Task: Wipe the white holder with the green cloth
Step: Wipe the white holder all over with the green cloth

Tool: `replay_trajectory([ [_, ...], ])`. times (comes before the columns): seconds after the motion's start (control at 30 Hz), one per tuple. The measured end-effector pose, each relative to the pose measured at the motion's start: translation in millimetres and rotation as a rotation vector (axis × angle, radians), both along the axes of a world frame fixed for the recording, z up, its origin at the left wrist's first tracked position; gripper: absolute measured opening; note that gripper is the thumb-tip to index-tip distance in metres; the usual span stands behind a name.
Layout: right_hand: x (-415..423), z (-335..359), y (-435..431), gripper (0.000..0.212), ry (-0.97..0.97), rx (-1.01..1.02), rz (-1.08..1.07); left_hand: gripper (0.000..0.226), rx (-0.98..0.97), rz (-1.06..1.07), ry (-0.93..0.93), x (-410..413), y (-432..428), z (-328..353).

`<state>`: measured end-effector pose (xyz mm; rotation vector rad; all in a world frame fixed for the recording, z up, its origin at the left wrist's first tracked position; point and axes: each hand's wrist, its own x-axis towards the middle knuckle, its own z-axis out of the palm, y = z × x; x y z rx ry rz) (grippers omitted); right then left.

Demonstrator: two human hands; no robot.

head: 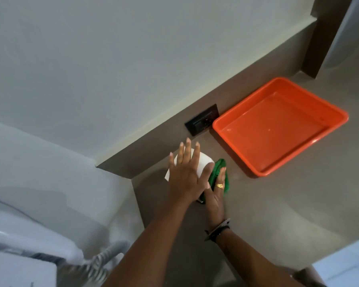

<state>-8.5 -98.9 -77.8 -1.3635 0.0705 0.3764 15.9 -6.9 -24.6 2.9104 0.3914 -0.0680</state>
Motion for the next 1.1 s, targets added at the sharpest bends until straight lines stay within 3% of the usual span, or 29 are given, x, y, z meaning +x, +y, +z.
replay_trajectory([
  [0.23,-63,-33,-5,0.083,-0.172,0.006,0.139,0.083,-0.015,-0.004,-0.096,0,2,-3],
  [0.53,12,-22,6,0.093,-0.387,-0.145,-0.007,0.093,-0.019,0.06,0.024,10,6,-4],
  [0.63,-16,-39,9,0.097,-0.415,-0.127,0.046,0.093,-0.094,0.085,-0.003,12,7,-5],
  [0.83,-53,-67,5,0.111,-0.569,-0.317,0.167,0.09,-0.145,0.095,-0.02,12,6,-3],
  [1.0,7,-48,3,0.132,-0.495,-0.259,0.085,0.094,-0.182,0.101,-0.007,12,9,-4],
  [1.1,15,-45,1,0.137,-0.508,-0.342,0.04,0.1,-0.198,0.096,-0.013,22,5,0],
])
